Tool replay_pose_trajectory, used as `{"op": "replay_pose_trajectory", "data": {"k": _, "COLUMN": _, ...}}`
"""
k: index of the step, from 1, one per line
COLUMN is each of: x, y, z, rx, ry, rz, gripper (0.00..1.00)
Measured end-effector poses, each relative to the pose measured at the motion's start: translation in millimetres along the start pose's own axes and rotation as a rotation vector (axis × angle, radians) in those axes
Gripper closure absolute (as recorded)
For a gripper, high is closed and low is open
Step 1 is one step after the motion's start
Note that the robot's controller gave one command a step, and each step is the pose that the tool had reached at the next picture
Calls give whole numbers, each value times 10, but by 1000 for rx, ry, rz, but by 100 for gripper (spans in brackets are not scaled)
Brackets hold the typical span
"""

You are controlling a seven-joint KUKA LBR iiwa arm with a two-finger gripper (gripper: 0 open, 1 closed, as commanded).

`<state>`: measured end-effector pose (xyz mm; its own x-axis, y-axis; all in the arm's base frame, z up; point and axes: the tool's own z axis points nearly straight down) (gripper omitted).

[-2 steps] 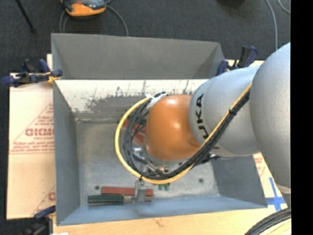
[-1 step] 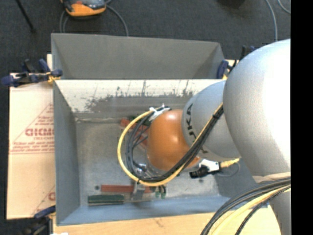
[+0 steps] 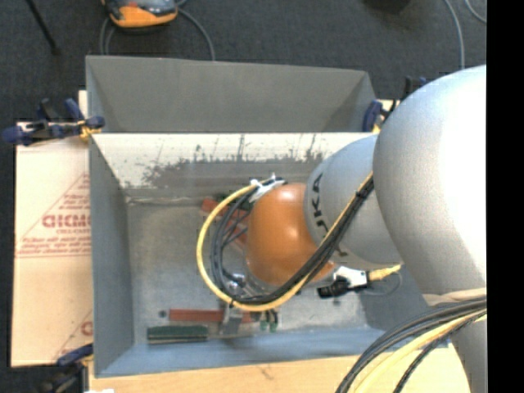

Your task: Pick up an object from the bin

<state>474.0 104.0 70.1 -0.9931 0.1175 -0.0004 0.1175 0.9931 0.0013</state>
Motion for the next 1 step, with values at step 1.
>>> {"op": "replay_pose_trajectory", "data": {"k": 1, "x": 12, "y": -167, "z": -476, "rx": 2, "ry": 8, "rz": 22, "gripper": 100}}
